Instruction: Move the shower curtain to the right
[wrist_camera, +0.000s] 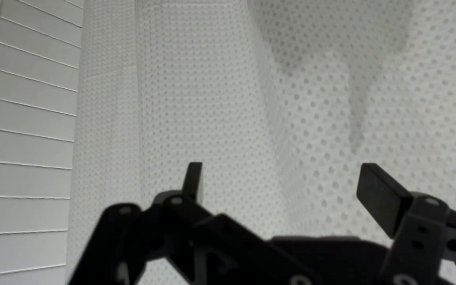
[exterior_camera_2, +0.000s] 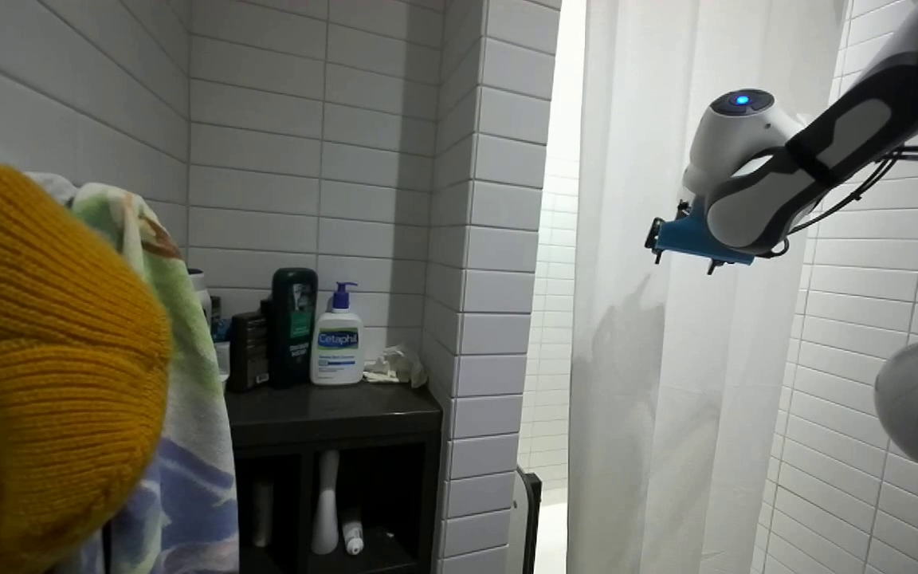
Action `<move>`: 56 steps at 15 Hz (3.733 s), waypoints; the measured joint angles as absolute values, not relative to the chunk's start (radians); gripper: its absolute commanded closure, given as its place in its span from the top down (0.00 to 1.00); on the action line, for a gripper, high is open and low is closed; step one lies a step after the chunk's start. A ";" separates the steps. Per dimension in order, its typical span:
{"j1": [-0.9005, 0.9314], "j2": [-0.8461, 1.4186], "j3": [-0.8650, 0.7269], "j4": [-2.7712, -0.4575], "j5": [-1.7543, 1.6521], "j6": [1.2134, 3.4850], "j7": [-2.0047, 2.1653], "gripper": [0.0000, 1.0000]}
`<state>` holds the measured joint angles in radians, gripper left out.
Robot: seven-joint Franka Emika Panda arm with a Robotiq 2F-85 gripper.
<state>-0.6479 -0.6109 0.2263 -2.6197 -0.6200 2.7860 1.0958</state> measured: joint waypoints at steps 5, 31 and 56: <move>-0.703 -0.524 0.230 -2.599 -0.619 2.966 1.108 1.00; -1.587 -0.462 0.774 -2.365 -0.901 3.093 1.169 0.00; -2.587 -0.807 1.340 -2.081 -1.078 2.838 1.591 0.00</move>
<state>-2.5866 -0.8069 1.3402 -2.0815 -1.0777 2.8379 1.5911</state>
